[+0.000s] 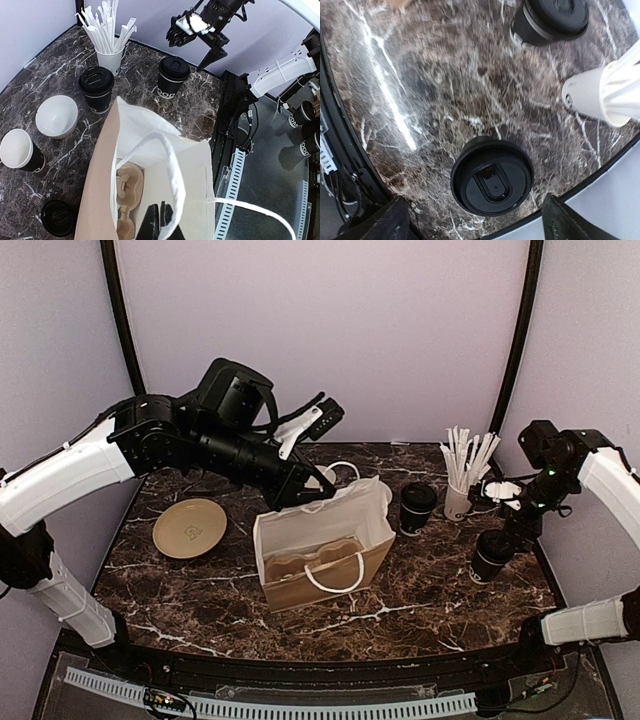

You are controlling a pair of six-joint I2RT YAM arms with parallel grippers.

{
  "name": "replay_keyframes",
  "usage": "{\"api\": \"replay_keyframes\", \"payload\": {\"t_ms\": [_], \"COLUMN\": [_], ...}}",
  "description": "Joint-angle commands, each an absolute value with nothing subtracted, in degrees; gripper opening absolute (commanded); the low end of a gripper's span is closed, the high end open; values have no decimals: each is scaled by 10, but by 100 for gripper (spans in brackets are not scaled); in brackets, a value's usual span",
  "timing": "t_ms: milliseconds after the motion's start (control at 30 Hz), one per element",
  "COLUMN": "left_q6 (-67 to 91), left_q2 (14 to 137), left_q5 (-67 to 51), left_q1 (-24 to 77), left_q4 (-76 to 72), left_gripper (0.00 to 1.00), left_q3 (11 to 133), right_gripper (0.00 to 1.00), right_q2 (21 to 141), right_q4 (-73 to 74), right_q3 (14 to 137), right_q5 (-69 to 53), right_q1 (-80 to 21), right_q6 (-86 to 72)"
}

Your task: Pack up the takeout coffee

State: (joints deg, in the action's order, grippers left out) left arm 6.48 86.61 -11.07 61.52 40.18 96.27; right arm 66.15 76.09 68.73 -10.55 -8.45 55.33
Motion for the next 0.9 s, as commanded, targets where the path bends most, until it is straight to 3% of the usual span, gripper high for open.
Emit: {"api": "replay_keyframes", "payload": {"t_ms": [0,367,733,867], "left_q6": [75,-17,-59,-66], "left_q2": [888,897,910,922], "left_q5": [-105,-42,-65,-73], "left_q1": [634,638,638,638], "left_q4": [348,335,322,329], "left_gripper": [0,0,0,0], "left_q3": [967,1004,1058,1079], "right_gripper": [97,96,96,91], "right_q2": [664,721,758,769], "right_q4": [709,701,703,704], "right_q3": [640,645,649,641], "right_q5": [-30,-45,-63,-63], "right_q1": [-69,-43,-43,-43], "right_q6": [551,561,559,559]}}
